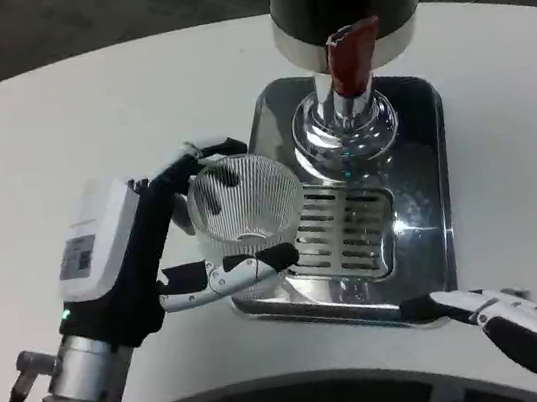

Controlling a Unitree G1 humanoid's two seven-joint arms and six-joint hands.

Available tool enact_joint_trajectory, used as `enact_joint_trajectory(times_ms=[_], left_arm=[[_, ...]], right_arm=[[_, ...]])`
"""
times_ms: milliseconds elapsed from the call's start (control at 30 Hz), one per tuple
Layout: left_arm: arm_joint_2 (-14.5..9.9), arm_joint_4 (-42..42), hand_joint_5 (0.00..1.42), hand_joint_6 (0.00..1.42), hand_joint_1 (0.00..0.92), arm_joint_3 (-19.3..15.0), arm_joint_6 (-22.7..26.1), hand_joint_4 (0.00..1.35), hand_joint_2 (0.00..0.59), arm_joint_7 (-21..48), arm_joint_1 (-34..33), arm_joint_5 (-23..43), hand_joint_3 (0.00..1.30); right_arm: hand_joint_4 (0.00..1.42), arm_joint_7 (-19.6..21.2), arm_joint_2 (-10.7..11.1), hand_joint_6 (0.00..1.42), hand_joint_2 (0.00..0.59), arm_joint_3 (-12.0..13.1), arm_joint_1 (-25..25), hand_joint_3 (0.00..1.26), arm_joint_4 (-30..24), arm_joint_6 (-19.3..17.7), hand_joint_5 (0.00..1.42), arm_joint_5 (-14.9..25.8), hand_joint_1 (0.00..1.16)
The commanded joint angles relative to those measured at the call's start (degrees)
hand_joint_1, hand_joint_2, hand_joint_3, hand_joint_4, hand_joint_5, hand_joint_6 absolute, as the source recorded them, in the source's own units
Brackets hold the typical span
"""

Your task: Grasp the cup under the faucet to collect the drink, then remove the cup.

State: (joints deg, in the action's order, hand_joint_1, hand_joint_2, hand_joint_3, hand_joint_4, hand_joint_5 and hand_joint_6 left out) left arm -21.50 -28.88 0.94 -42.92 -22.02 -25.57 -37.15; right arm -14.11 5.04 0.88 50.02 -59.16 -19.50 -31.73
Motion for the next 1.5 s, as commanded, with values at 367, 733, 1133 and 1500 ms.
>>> enact_joint_trajectory(times_ms=[367,733,1133,1500], left_arm=[[-0.5,-7.0,0.96,0.91,0.622,6.1,1.3,0.81,0.095,-7.4,-8.4,-3.0,0.72],[-0.2,-10.2,0.96,0.91,0.622,9.9,2.4,0.81,0.095,-10.5,-11.8,-4.4,0.72],[0.1,-14.1,0.96,0.92,0.622,13.7,3.1,0.82,0.096,-12.9,-15.0,-5.9,0.72],[0.9,-17.2,0.97,0.92,0.622,16.2,4.5,0.82,0.096,-14.7,-17.8,-6.3,0.72]], right_arm=[[0.22,1.7,0.5,0.10,0.500,1.7,3.1,0.28,-0.7,-1.2,0.18,1.8,0.67],[0.22,2.3,0.6,0.10,0.500,2.5,4.1,0.28,-0.6,-1.7,0.18,2.7,0.67],[0.22,2.5,0.7,0.10,0.500,3.4,4.3,0.28,-0.2,-1.9,0.18,3.6,0.67],[0.22,3.0,0.5,0.10,0.500,4.8,5.9,0.28,0.1,-3.4,0.18,4.8,0.67]])
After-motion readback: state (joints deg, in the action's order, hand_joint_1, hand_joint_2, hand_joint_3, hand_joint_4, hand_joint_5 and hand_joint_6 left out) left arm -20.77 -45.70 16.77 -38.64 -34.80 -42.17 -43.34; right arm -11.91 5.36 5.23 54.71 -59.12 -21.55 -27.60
